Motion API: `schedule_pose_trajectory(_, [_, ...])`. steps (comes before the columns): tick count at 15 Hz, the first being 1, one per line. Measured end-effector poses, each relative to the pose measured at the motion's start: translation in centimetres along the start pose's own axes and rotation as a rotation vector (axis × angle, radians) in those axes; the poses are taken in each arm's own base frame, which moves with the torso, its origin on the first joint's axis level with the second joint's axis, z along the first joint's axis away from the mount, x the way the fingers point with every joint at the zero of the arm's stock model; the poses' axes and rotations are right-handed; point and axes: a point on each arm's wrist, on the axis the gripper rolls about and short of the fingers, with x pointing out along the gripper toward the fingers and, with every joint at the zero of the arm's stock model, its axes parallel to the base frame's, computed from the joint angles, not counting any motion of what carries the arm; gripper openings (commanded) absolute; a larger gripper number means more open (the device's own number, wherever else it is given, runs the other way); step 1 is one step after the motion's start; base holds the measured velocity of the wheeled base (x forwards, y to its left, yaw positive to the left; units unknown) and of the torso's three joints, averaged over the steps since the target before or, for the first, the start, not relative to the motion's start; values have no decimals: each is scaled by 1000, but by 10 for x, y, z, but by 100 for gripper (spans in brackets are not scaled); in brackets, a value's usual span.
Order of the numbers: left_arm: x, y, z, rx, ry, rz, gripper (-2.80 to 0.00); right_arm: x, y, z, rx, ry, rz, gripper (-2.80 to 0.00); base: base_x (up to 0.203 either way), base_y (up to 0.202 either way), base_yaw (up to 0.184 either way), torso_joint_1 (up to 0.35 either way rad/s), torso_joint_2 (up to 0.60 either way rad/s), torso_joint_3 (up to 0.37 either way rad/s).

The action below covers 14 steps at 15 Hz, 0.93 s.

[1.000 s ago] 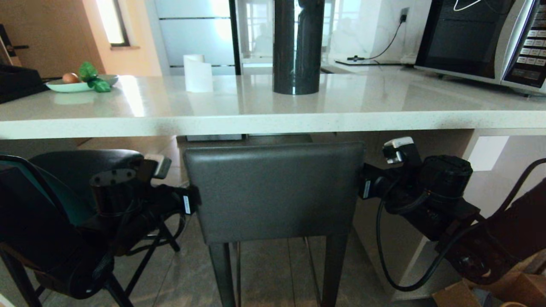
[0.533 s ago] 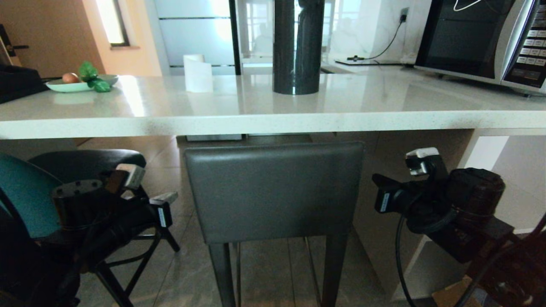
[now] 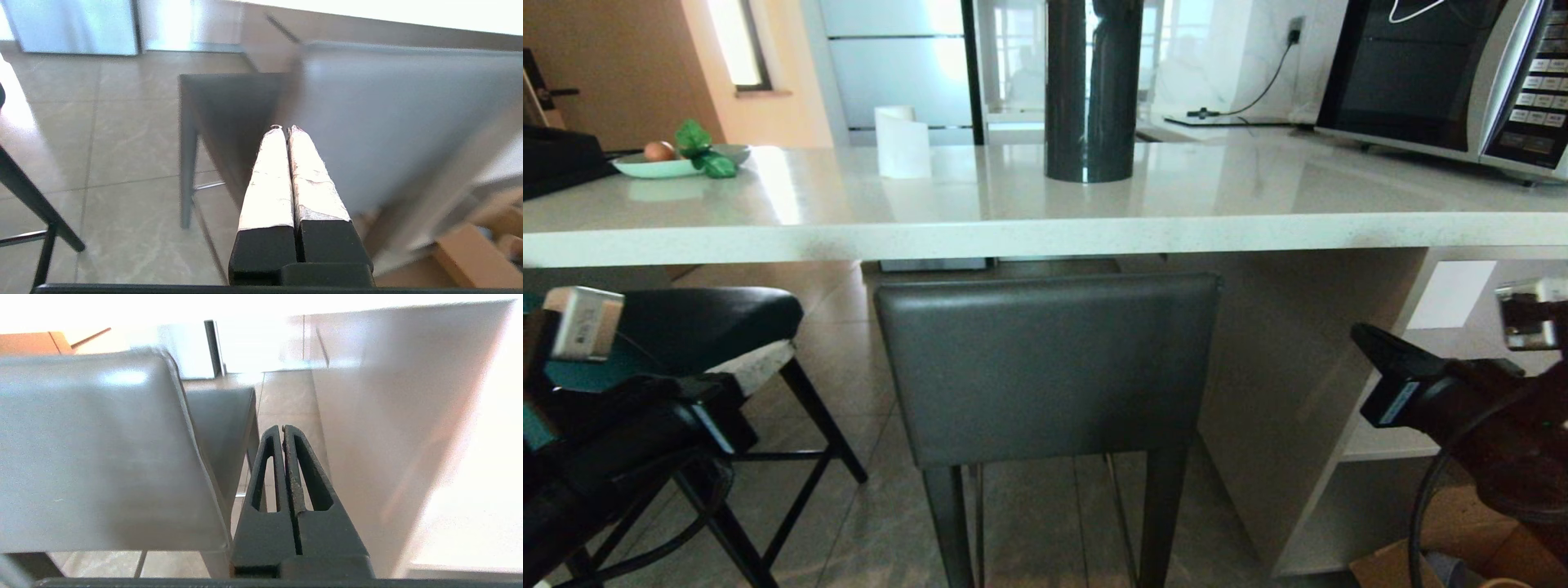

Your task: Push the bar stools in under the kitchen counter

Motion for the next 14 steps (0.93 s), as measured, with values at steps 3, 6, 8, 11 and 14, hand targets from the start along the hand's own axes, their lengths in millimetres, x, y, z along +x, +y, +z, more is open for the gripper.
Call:
schedule_pose_trajectory(3, [-44, -17, 20, -3, -13, -13, -280, -38, -9, 26, 6, -26, -28, -280, 0, 0, 0, 0, 0, 0])
schedule_pose_trajectory(6, [-91, -28, 31, 37, 2, 22, -280, -76, -28, 41, -11, -17, -158, -280, 0, 0, 0, 0, 0, 0])
schedule_pose_trajectory(8, [-119, -33, 38, 109, -28, 86, -280, -101, -40, 48, -52, -43, -260, -280, 0, 0, 0, 0, 0, 0])
schedule_pose_trajectory(11, [-148, -42, 61, 197, -186, 189, -280, -136, -47, 61, -113, -114, -359, -280, 0, 0, 0, 0, 0, 0])
schedule_pose_trajectory(14, [-174, -51, 61, 222, -253, 193, -280, -172, -46, 67, -152, -159, -404, -280, 0, 0, 0, 0, 0, 0])
